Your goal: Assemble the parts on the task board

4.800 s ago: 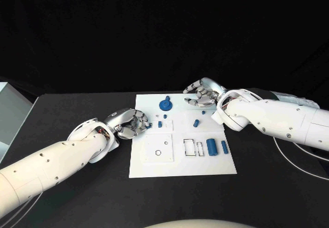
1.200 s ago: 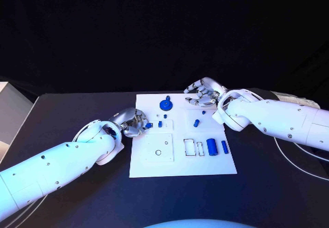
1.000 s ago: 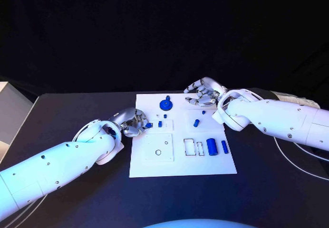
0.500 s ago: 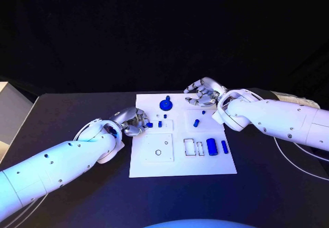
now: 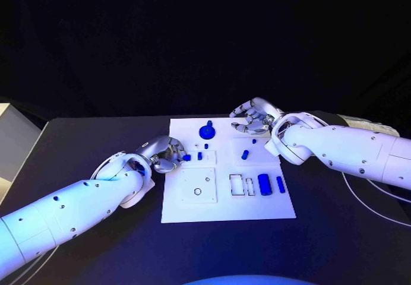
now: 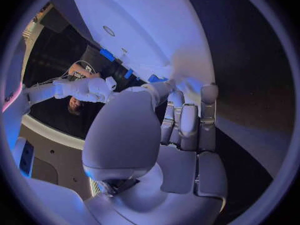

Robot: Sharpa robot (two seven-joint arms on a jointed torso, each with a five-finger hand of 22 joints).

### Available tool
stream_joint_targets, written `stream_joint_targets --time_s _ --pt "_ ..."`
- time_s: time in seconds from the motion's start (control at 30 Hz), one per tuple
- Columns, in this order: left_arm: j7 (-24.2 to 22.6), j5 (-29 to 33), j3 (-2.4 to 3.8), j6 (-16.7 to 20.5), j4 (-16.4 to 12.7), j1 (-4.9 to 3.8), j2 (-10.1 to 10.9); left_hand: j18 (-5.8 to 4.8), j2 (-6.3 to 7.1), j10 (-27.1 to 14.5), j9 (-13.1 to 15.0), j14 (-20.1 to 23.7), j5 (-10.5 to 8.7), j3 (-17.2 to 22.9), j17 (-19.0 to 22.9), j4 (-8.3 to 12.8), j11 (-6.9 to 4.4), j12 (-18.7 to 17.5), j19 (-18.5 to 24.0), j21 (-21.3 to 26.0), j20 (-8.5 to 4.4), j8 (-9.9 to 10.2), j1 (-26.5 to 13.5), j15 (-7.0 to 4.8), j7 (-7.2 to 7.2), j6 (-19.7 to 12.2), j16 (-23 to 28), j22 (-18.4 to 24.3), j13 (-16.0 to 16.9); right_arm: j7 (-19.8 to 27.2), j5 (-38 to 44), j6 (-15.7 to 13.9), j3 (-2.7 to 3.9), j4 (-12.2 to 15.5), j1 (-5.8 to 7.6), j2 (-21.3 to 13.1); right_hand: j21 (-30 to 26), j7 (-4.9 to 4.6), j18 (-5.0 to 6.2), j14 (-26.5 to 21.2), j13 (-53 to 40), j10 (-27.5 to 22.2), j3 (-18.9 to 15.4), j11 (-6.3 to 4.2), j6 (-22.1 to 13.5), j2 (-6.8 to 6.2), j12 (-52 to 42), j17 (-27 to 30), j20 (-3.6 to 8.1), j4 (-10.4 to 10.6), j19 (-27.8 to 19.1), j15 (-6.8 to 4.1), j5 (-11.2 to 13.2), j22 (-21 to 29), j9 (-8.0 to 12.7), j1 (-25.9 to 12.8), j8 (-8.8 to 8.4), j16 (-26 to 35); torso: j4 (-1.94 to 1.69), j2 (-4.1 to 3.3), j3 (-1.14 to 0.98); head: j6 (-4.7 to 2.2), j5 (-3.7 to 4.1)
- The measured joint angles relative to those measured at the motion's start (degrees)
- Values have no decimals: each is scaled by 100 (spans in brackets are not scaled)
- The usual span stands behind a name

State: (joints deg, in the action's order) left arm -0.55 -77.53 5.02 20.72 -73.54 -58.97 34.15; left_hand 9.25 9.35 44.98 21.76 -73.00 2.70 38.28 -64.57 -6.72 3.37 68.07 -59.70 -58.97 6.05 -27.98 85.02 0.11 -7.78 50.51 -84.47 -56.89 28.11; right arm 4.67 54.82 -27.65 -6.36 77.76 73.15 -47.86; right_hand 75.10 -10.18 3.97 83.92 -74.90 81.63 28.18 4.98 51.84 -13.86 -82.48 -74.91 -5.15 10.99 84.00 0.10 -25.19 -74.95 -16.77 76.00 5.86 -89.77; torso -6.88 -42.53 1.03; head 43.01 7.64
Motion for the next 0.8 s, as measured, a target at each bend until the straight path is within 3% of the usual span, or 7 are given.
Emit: stream_joint_targets --time_s 0.17,0.8 --pt "-66 69 1 48 -82 24 57 0 -32 0 1 0 0 23 0 23 0 0 -21 0 -21 0 -21 0 0 1 0 -11 0 2 -1 0 0 2 0 -2 0 0 0 0 0 0 0 0 0 23 0 0 0 0 0 0 0 1 0 -23 0 0 0 0 3 -7 0" --pt "-101 182 109 83 -234 26 128 0 -83 -3 69 1 -2 78 2 0 2 0 -20 0 -20 -67 -68 0 2 64 0 -20 -3 4 -4 0 0 2 -3 -2 0 1 0 0 0 0 0 0 0 23 0 0 0 0 0 0 0 2 0 -23 0 0 -1 2 0 -25 -14"
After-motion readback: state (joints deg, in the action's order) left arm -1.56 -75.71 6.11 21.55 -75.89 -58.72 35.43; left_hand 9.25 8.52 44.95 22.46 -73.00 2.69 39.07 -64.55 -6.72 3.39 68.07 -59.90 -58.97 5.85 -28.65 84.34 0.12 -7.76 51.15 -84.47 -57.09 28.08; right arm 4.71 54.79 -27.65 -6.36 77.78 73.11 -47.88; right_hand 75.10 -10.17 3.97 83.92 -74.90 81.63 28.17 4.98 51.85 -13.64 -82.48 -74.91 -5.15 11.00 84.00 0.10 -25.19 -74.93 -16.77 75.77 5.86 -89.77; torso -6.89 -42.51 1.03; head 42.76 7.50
